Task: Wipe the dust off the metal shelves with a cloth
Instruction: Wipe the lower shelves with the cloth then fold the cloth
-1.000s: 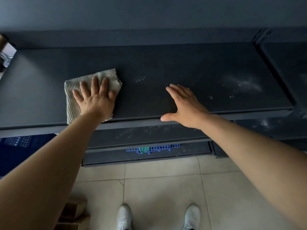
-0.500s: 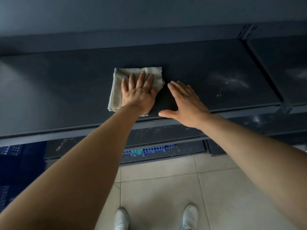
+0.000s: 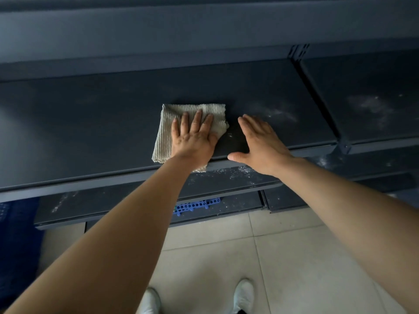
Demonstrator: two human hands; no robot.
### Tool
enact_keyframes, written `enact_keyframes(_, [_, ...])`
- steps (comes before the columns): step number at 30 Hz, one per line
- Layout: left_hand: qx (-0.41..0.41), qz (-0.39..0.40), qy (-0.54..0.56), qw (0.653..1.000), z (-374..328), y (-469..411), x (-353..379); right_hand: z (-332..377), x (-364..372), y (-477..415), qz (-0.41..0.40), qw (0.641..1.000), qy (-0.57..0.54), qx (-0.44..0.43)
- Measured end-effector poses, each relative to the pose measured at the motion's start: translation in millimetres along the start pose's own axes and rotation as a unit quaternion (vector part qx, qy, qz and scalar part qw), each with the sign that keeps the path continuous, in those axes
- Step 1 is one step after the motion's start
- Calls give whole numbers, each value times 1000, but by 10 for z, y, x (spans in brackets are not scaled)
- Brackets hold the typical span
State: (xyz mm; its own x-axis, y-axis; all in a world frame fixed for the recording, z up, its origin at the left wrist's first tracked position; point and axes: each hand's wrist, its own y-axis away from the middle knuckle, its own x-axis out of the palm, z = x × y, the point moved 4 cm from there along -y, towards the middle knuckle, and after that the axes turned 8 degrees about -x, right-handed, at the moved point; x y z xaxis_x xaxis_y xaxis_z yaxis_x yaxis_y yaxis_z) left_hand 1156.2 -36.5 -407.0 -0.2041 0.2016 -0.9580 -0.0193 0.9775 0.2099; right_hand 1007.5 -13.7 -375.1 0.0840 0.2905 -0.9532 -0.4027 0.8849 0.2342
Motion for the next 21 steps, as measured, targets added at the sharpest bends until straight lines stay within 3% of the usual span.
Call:
enact_keyframes(5, [-31, -20, 8, 999, 153, 146, 12, -10, -38, -47, 5, 999, 17, -33])
enact_keyframes(11, [-127, -38, 7, 991, 534, 324, 4, -13, -18, -131, 45, 997, 20, -52])
enact_keyframes(15, [-166, -25, 2, 986, 426, 298, 23, -37, -6, -140, 54, 997, 14, -62])
enact_keyframes(21, [-143, -15, 0, 990, 33, 136, 55, -102, 0, -161, 60, 997, 12, -43])
